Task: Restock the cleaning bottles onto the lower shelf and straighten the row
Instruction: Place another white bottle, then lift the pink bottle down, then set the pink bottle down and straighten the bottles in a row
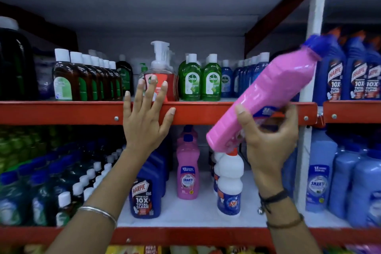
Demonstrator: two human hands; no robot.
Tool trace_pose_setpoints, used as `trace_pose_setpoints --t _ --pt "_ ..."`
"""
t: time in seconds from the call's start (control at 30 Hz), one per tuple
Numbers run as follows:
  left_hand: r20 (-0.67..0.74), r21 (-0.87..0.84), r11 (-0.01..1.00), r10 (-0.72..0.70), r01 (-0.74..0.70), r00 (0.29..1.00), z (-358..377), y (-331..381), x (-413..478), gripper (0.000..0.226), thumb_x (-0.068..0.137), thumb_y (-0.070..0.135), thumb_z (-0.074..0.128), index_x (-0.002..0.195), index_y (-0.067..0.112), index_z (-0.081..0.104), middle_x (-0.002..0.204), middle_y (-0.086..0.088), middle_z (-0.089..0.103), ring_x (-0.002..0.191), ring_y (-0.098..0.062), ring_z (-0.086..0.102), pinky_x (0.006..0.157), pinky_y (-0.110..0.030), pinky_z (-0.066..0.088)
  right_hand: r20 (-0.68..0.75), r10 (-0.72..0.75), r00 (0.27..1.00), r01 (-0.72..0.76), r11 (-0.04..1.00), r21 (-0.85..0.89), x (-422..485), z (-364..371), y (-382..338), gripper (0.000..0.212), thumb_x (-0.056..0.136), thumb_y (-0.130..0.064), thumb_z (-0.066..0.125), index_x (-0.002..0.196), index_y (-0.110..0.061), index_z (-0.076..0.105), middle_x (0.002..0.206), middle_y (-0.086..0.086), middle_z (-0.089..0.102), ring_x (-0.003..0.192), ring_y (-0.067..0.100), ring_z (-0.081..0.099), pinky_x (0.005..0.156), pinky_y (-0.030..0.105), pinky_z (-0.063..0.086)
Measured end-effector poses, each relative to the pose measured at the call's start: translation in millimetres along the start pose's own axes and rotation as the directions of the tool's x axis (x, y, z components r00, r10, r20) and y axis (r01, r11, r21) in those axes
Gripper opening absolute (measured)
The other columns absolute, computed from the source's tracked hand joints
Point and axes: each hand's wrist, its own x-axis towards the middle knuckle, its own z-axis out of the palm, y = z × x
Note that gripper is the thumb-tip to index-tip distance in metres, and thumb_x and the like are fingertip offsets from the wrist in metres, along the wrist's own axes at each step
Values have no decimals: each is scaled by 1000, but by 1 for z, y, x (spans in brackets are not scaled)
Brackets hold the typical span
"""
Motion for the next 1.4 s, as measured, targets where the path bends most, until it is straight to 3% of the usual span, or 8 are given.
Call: trace_pose_setpoints --t 0.17,0.37,0.5,0.6,1.1,1.4 --pt "-34 -14 1000 22 -22 999 2 -2 -1 58 99 53 28 150 26 30 159 -2 27 148 -24 19 119 -46 9 88 44 995 -31 988 -150 -71 -5 35 76 49 -77 68 100 -24 49 90 3 61 72 18 62 59 43 54" --pt "-76 -7 1000 30 -30 997 6 -4 -1 56 100 52 29 149 26 32 157 -2 33 146 -25 23 119 -47 12 259 186 948 -94 940 -328 -141 9 79 75 49 -70 74 104 -26 46 93 -3 59 81 18 61 61 33 54" --pt "-99 -3 999 44 -44 994 8 -5 -2 55 100 52 28 149 26 32 156 -2 34 146 -24 25 118 -47 14 255 319 913 -170 864 -474 -171 28 101 81 47 -71 72 107 -22 47 98 0 58 87 23 59 64 31 48" --pt "-115 -2 999 47 -48 992 10 -6 -1 55 100 52 27 148 27 33 155 -1 35 146 -24 25 118 -47 15 244 335 910 -156 822 -547 -181 37 118 83 49 -66 76 111 -18 48 101 5 57 93 28 57 65 33 45" --pt "-143 -16 998 56 -59 988 13 -5 -1 54 100 50 31 148 26 34 154 -2 38 145 -25 28 118 -49 18 273 334 902 -78 749 -658 -196 52 134 85 51 -67 74 111 -13 49 102 11 60 93 29 59 64 28 38" --pt "-42 -36 998 48 -50 998 4 -3 0 55 100 49 29 150 25 28 157 -3 31 147 -25 21 119 -48 11 327 421 846 -90 717 -691 -193 43 125 92 55 -75 65 121 -15 44 115 7 56 103 24 56 66 30 45"
